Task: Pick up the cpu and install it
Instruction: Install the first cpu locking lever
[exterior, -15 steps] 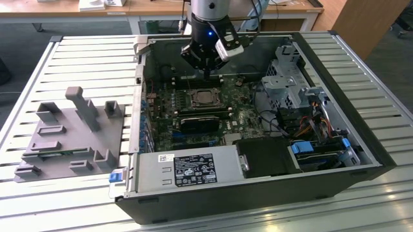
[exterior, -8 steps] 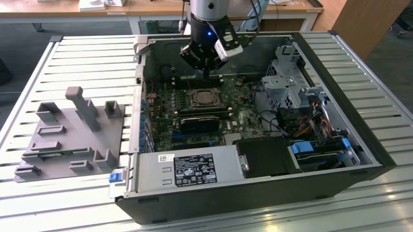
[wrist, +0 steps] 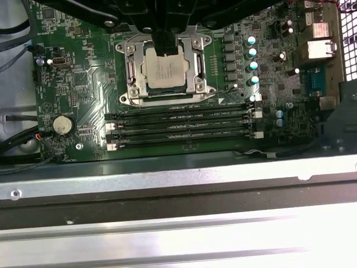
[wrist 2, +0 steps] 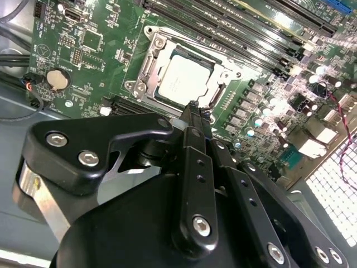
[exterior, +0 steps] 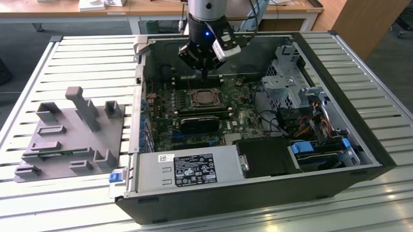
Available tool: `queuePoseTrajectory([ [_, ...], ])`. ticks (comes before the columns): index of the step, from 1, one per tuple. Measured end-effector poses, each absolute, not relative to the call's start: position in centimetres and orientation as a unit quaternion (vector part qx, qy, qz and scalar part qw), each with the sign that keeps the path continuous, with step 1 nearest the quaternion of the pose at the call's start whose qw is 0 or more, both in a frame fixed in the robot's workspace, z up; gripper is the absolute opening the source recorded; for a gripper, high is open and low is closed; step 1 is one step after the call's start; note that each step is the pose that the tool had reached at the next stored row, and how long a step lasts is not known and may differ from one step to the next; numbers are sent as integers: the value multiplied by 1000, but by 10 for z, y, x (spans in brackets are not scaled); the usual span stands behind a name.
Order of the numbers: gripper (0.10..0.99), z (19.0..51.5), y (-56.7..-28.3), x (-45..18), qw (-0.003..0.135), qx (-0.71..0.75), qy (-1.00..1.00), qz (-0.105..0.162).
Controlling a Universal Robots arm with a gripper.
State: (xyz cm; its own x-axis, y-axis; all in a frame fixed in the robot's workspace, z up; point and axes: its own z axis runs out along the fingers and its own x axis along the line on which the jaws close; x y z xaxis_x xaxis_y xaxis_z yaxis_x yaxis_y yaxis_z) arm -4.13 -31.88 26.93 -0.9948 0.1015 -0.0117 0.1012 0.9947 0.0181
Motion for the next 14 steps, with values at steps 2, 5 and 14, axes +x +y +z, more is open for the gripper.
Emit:
queuePoseTrajectory([
  [2,106,269,-319,-41,6,48,999,9],
  [5,106,269,-319,-41,6,36,999,9],
  [14,106,269,-319,-41,6,2,1000,9],
])
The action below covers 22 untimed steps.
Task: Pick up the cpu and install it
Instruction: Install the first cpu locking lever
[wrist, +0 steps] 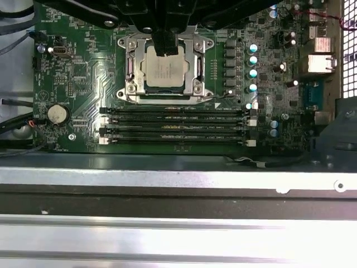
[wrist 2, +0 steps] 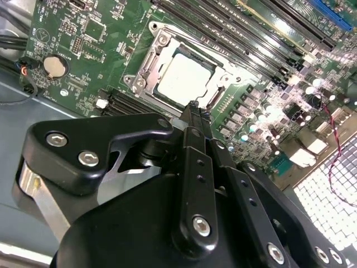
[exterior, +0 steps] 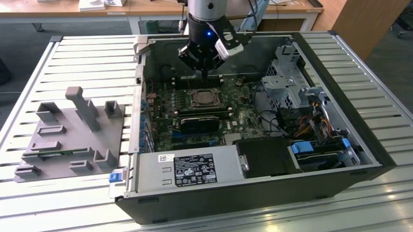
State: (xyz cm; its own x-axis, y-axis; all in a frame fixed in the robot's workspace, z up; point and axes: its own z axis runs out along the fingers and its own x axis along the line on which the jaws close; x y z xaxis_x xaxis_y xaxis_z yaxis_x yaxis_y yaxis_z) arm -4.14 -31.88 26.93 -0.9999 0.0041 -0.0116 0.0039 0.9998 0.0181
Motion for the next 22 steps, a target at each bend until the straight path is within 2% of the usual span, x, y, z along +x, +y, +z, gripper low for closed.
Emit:
queuePoseTrajectory([
  [22,106,268,-319,-57,6,2,1000,9],
])
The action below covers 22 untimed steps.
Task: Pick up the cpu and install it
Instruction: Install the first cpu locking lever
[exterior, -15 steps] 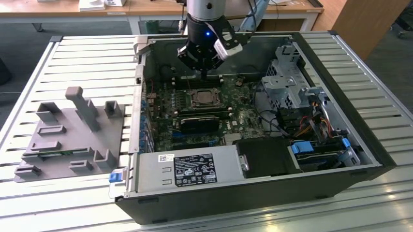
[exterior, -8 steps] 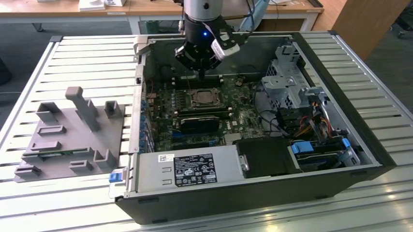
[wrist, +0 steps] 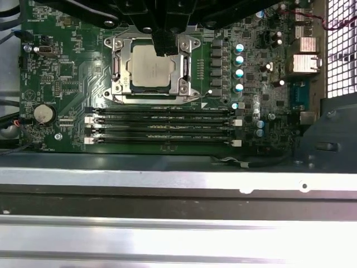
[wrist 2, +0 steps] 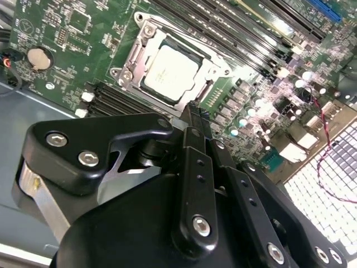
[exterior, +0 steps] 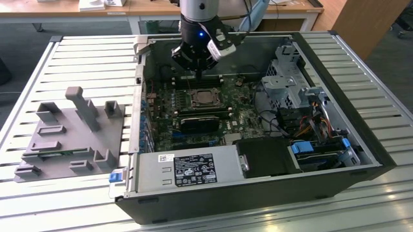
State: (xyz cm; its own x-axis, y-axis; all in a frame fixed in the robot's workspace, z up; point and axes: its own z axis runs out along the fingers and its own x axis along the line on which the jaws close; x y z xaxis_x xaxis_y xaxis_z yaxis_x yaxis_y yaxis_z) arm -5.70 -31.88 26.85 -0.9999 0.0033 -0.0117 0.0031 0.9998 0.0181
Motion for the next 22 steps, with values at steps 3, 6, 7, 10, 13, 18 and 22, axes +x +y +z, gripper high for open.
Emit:
queuePoseTrajectory([
  [3,106,268,-319,-64,6,2,1000,9],
  [6,106,267,-319,-72,6,2,1000,9],
  [7,106,267,-319,-74,6,2,1000,9],
  [10,106,267,-319,-81,6,2,1000,9],
  [13,106,266,-318,-87,6,2,1000,9],
  [18,106,265,-316,-95,6,2,1000,9],
  [22,106,263,-308,-98,6,2,1000,9],
])
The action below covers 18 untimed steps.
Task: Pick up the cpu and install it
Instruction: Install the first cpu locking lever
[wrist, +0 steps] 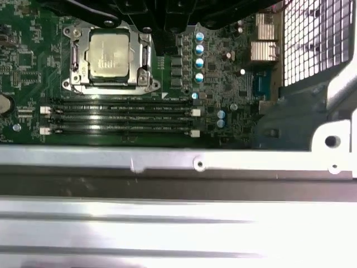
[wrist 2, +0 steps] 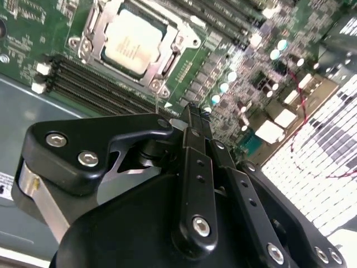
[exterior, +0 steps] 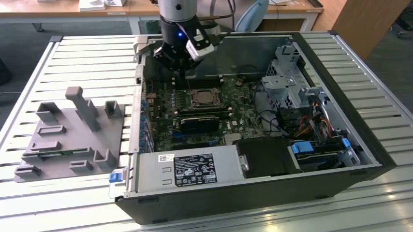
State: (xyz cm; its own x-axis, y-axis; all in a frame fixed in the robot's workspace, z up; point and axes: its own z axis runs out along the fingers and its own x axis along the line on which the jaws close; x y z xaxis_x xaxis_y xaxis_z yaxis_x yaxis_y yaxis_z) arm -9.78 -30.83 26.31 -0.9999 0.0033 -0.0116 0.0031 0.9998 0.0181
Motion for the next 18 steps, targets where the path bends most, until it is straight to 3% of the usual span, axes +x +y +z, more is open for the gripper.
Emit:
queuePoseTrajectory([
  [18,106,258,-292,-91,6,2,1000,9],
])
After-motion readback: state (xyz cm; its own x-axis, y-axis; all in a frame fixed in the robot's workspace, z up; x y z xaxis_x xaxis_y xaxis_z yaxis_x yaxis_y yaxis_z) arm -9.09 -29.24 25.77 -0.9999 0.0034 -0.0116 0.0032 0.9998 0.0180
